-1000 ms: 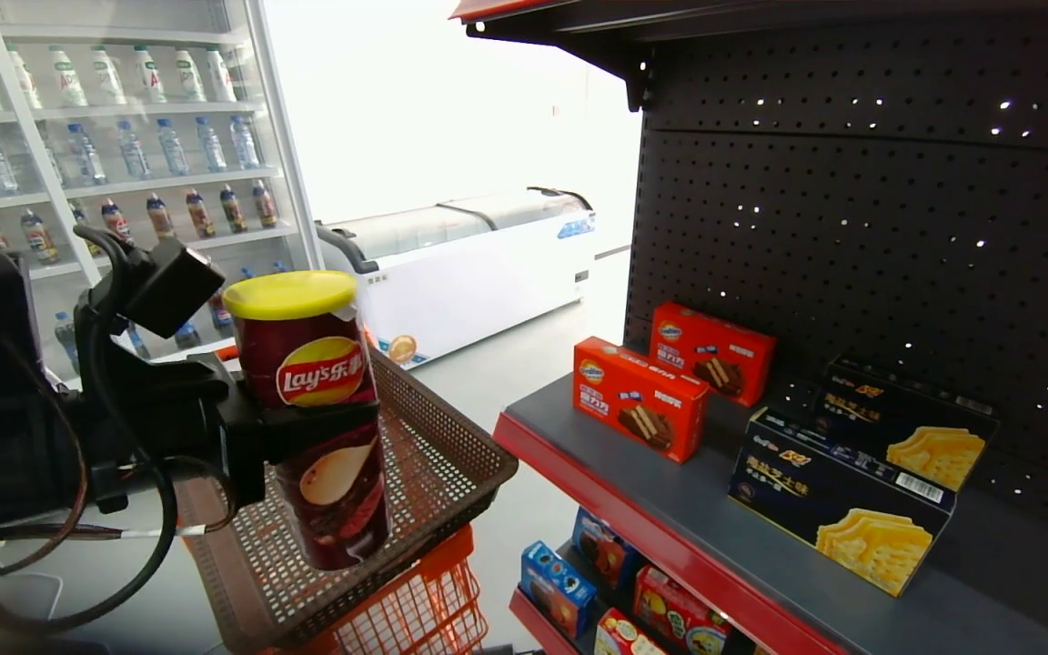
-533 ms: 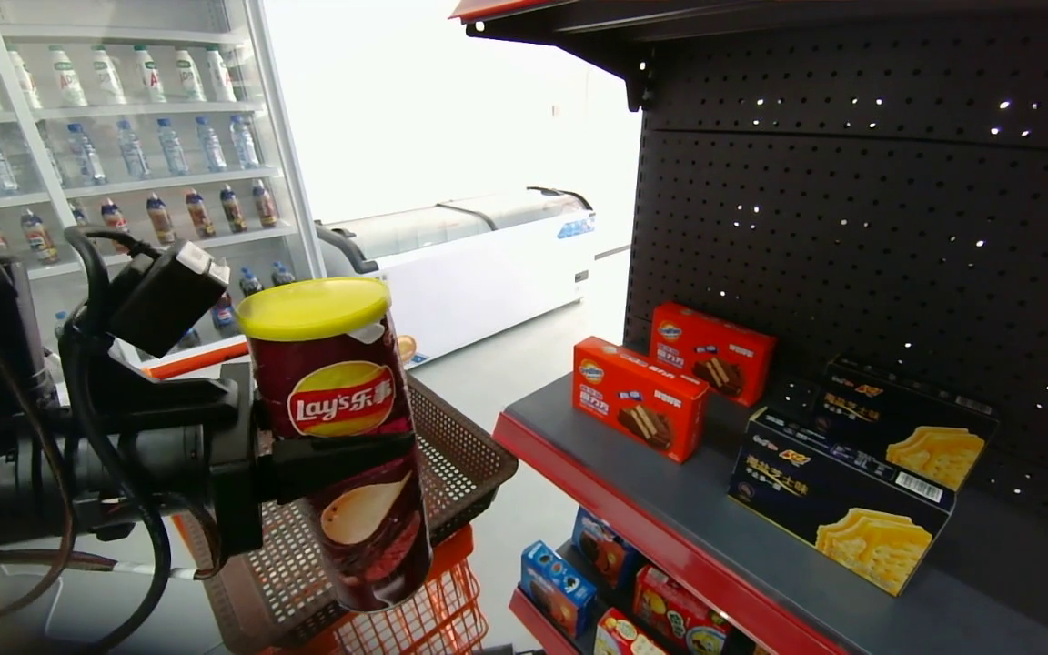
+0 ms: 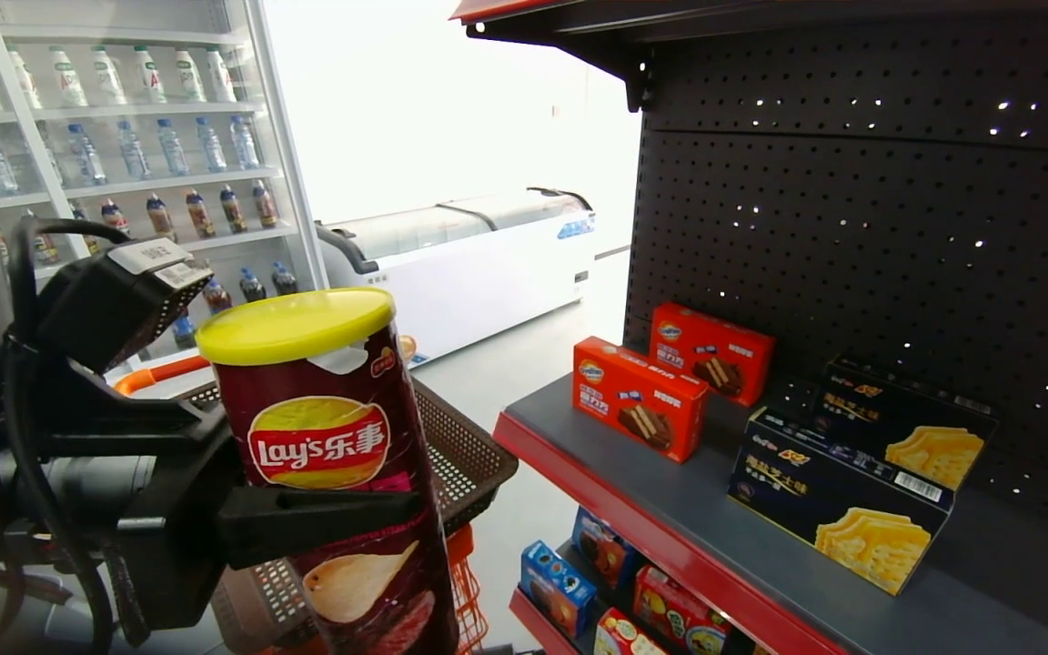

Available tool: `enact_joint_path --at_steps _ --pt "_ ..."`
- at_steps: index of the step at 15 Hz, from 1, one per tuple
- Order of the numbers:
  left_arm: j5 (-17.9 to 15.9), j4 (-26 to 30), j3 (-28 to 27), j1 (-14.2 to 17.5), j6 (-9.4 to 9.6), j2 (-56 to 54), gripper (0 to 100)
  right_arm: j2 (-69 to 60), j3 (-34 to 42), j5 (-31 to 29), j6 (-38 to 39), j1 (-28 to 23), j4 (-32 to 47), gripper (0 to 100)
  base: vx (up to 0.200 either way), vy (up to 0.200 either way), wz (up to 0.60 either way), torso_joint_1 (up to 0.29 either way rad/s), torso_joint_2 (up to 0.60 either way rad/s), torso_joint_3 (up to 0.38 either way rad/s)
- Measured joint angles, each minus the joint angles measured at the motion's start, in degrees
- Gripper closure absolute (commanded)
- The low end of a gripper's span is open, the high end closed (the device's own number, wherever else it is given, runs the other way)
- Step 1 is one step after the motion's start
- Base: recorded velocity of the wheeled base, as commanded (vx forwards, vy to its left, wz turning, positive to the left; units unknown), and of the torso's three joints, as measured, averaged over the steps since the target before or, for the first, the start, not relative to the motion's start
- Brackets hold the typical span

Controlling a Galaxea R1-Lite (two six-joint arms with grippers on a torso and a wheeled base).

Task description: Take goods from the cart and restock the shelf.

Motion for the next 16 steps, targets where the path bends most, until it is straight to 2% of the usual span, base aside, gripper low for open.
enact_joint_path --at_steps 16 --pt "0.0 -0.3 -0.4 0.4 0.12 0.8 100 0.0 0.0 0.0 0.0 0.0 0.0 0 0.0 0.0 -0.6 0.003 0.0 0.002"
